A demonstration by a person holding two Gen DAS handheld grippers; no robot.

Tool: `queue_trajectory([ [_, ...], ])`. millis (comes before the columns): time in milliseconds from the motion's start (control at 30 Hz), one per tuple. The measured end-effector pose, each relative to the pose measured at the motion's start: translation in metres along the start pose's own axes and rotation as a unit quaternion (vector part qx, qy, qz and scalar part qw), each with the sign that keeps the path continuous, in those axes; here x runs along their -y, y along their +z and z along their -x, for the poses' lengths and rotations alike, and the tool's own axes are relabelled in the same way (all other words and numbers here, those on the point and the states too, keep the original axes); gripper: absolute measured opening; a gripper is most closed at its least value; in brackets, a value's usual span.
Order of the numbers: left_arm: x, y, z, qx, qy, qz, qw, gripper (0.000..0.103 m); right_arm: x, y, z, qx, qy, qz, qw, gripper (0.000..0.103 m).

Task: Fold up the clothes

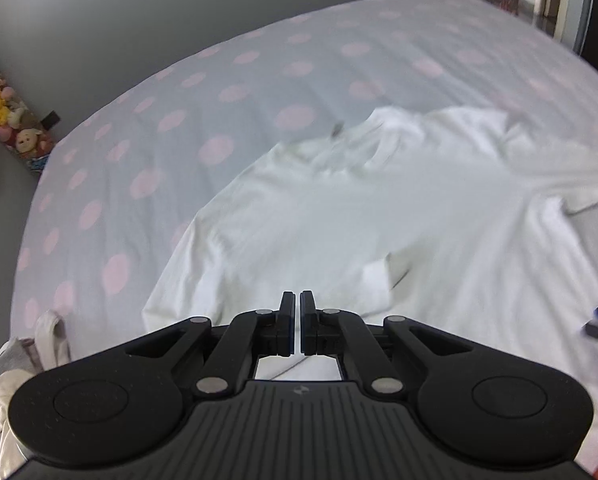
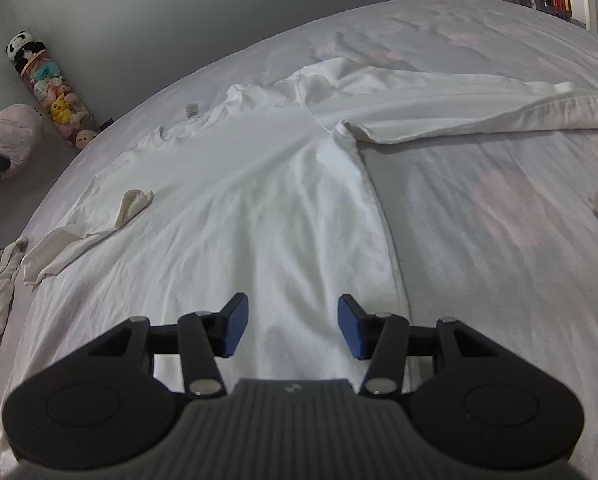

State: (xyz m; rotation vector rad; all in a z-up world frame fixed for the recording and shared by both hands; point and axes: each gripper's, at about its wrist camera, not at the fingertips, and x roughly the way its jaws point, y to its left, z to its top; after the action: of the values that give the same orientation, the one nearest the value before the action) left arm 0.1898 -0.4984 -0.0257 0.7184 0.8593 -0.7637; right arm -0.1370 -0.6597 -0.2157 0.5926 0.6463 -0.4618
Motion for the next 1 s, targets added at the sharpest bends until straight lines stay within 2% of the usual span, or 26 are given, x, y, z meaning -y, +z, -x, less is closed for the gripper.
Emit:
queue_trajectory([
  [67,-0.007,-0.02,-0.012,-0.005,0.007,0.008,0.9999,0.0,-0.004,0.0,0.0,0.004,0.0,0.009,1.0,0.053],
  [200,-0.027,-0.054,-0.039,-0.014,-0.001,0.03,0.9994,0.0,-0.019,0.0,0.0,0.007,0.01,0.047,0.999,0.053],
  [267,-0.034,-0.066,-0.05,-0.012,-0.002,0.018,0.9998,0.001,-0.028,0.002,-0.003,-0.004,0.022,0.067,0.998,0.053],
  [367,-0.044,-0.078,-0.063,-0.002,0.015,-0.011,0.9998,0.011,-0.047,0.012,-0.014,-0.024,0.032,0.097,0.994,0.053],
  [533,-0.058,-0.085,-0.081,0.014,0.023,-0.052,0.9983,0.013,-0.093,0.045,-0.049,-0.034,0.072,0.137,0.987,0.052],
  [633,-0.063,-0.084,-0.095,0.014,0.02,-0.068,0.9974,0.013,-0.124,0.067,-0.076,-0.034,0.089,0.164,0.982,0.043],
  [733,-0.063,-0.084,-0.111,0.015,0.01,-0.08,0.9966,0.013,-0.147,0.084,-0.104,-0.041,0.083,0.19,0.977,0.043],
  [833,-0.063,-0.083,-0.122,0.024,-0.016,-0.073,0.9969,0.012,-0.158,0.092,-0.125,-0.052,0.087,0.178,0.979,0.042],
  [900,-0.062,-0.086,-0.125,0.032,-0.047,-0.063,0.9964,0.002,-0.162,0.091,-0.132,-0.057,0.093,0.17,0.979,0.042],
  [1000,-0.06,-0.095,-0.121,0.038,-0.071,-0.062,0.9948,0.001,-0.163,0.085,-0.139,-0.068,0.101,0.155,0.98,0.042],
])
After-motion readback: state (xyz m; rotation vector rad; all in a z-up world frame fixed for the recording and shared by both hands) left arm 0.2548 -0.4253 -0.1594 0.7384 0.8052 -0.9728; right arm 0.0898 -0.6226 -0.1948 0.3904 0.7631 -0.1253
